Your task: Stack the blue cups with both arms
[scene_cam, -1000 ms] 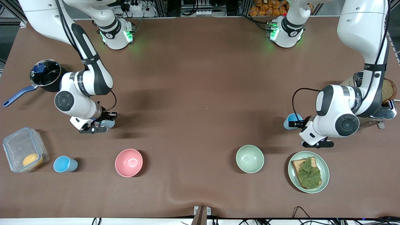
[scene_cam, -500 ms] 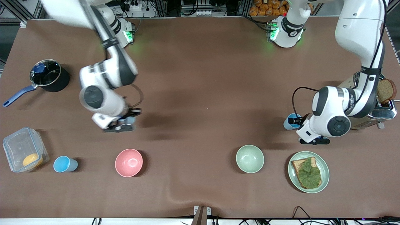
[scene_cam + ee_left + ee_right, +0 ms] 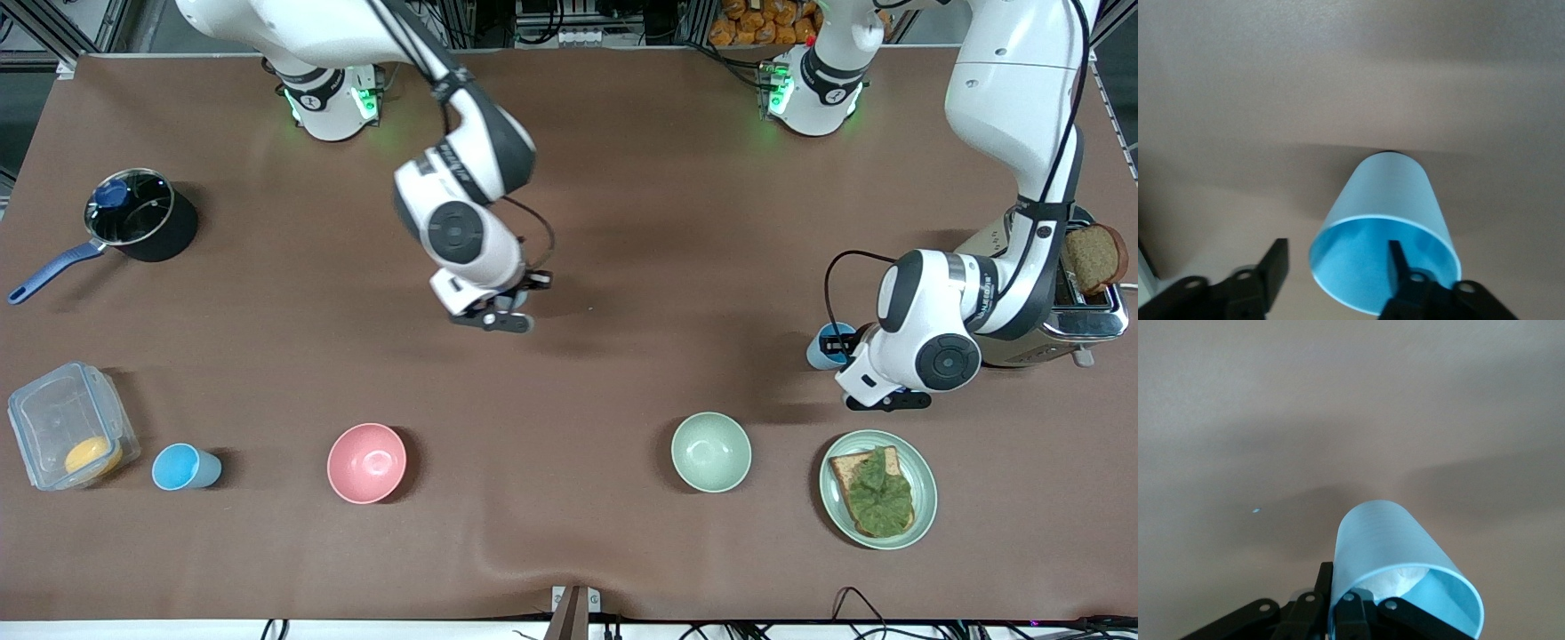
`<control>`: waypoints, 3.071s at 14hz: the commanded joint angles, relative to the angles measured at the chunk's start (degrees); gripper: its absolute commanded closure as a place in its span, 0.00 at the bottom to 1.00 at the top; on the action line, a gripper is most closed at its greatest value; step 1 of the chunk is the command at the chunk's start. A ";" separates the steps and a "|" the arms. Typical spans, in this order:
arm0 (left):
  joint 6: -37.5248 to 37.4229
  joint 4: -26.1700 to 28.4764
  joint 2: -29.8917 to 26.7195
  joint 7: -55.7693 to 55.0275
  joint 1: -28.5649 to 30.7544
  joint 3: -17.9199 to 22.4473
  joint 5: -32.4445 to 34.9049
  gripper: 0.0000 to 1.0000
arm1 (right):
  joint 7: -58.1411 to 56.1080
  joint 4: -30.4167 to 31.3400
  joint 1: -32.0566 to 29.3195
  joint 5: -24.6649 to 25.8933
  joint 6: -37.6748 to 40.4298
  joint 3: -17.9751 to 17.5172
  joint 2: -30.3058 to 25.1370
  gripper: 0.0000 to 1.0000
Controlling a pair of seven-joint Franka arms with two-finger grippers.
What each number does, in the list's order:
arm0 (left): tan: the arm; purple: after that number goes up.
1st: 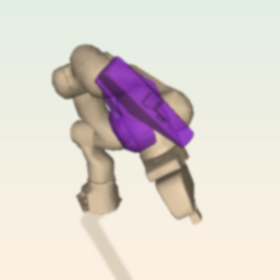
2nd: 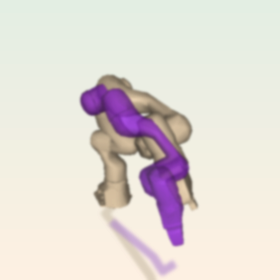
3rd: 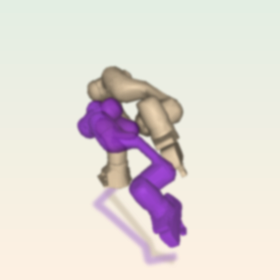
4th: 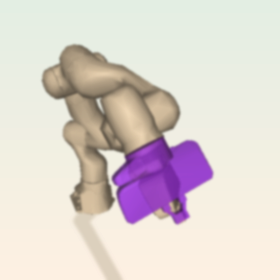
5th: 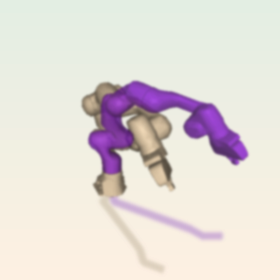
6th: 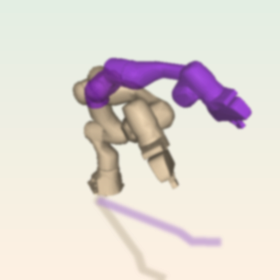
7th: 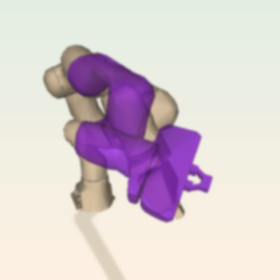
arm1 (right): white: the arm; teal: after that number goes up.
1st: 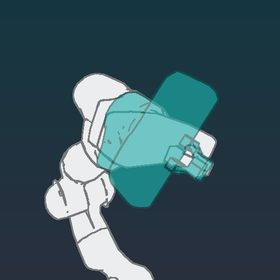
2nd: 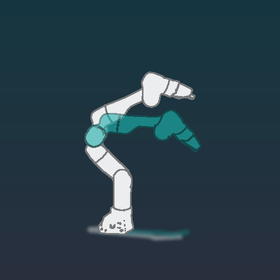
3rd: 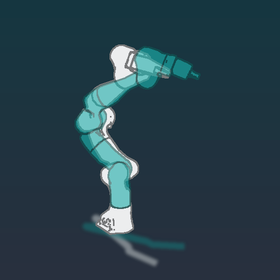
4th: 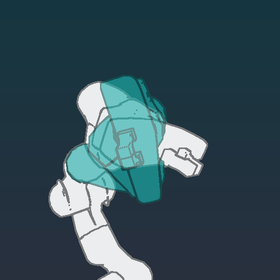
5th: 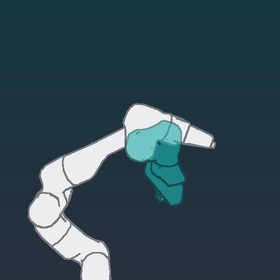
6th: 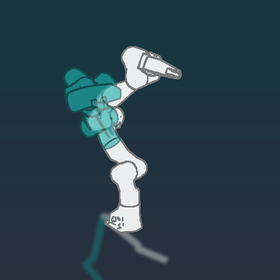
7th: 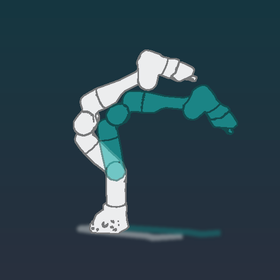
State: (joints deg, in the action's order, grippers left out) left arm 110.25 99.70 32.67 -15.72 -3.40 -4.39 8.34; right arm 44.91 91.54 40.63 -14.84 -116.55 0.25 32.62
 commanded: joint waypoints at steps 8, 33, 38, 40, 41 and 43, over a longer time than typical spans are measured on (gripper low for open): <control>1.37 -0.12 0.29 -4.49 -1.43 -0.09 1.68 1.00 | 8.53 -6.46 4.55 -1.33 -5.62 0.81 7.55 0.00; 4.96 -13.22 -2.71 -43.34 -13.37 -25.23 -5.88 1.00 | -56.59 4.90 -40.10 10.80 9.55 1.68 -15.27 0.00; 6.65 -12.87 0.81 -44.92 -17.60 -24.61 -3.24 1.00 | -56.77 21.90 -42.90 10.79 1.83 1.25 -26.71 0.00; 6.65 -12.96 2.04 -45.27 -18.91 -24.53 -3.16 1.00 | -57.03 22.28 -44.92 10.88 8.84 0.02 -30.93 0.00; 6.65 -13.13 2.65 -45.45 -18.92 -24.52 -2.98 1.00 | -57.04 21.93 -46.06 10.97 12.10 -0.85 -33.13 0.00; 6.74 -13.22 3.54 -45.71 -19.44 -24.52 -1.93 1.00 | -56.69 19.92 -48.00 13.15 15.98 -4.54 -36.39 0.00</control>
State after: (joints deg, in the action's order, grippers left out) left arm 117.29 88.27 34.78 -59.72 -21.54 -29.33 4.36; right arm -11.72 110.47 -4.19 -3.03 -103.12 0.13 1.41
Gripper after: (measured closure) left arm 0.965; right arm 0.000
